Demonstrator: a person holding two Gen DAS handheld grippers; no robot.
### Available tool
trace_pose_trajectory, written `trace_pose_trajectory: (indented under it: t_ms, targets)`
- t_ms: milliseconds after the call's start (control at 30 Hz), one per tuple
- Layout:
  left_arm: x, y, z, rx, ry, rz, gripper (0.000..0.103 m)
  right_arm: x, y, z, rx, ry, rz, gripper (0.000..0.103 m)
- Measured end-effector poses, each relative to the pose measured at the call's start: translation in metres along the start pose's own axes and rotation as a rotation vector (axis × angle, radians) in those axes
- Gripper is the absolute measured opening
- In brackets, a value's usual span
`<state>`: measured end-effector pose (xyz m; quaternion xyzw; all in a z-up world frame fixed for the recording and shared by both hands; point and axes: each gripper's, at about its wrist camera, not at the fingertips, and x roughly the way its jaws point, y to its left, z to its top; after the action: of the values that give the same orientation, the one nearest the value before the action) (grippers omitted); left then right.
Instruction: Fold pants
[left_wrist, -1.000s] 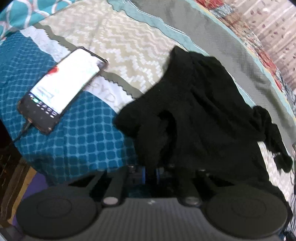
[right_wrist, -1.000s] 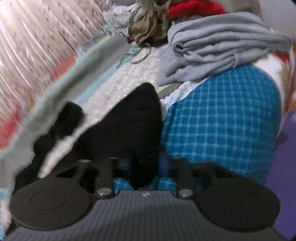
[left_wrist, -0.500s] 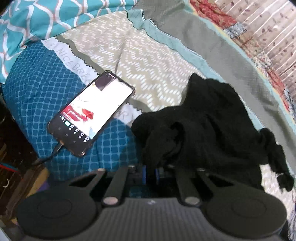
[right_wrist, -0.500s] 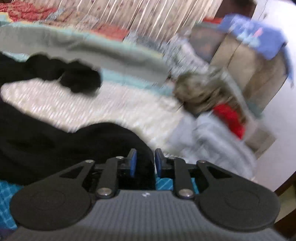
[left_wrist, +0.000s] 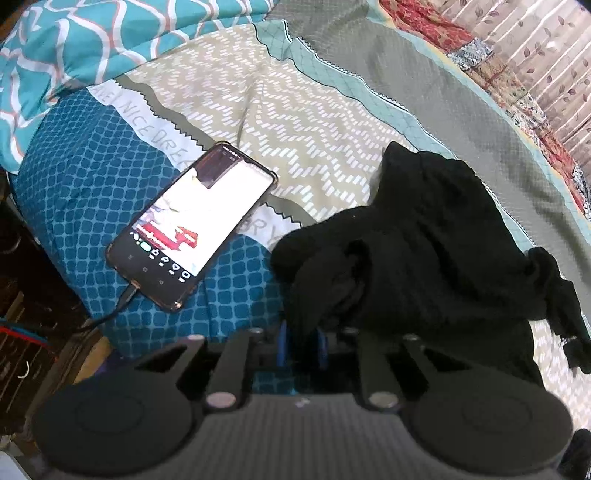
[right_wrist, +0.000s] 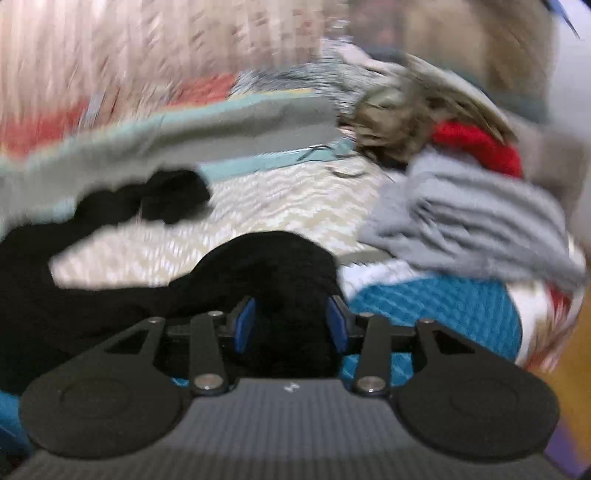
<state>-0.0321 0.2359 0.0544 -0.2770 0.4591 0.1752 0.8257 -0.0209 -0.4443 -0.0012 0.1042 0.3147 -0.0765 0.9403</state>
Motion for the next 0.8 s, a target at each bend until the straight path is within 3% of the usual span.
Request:
trace_pose_trajectory:
  t_ms: [133,233,333,400,433,567,733,800]
  targets:
    - [0.003,-0.003,-0.001,0.005,0.009,0.012,0.020,-0.003,-0.052,-0.004,0.260,-0.003,0.005,0.045]
    - [0.005,-0.007,-0.003,0.011,0.016,0.001,0.018,0.007,-0.062,-0.008,0.350,0.009,0.043,0.045]
    - [0.004,-0.010,-0.005,0.019,0.007,-0.002,0.008,0.028,-0.057,-0.016,0.396,0.060,0.088,0.043]
    - [0.001,-0.011,-0.004,0.027,-0.008,-0.007,0.008,0.039,-0.048,-0.020,0.422,0.092,0.162,0.005]
    - [-0.002,-0.011,-0.003,0.030,-0.019,-0.007,0.008,0.040,-0.038,-0.016,0.395,0.089,0.166,0.002]
    - [-0.010,-0.008,0.003,0.015,-0.041,-0.017,0.008,0.016,-0.006,0.010,0.227,-0.036,0.071,0.002]
    - [-0.007,-0.004,0.004,-0.036,0.008,-0.074,0.008,-0.013,-0.035,0.049,0.250,-0.210,-0.127,0.002]
    - [-0.009,-0.010,0.004,-0.014,0.008,-0.076,0.010,-0.017,-0.046,0.069,0.258,-0.214,-0.137,0.002]
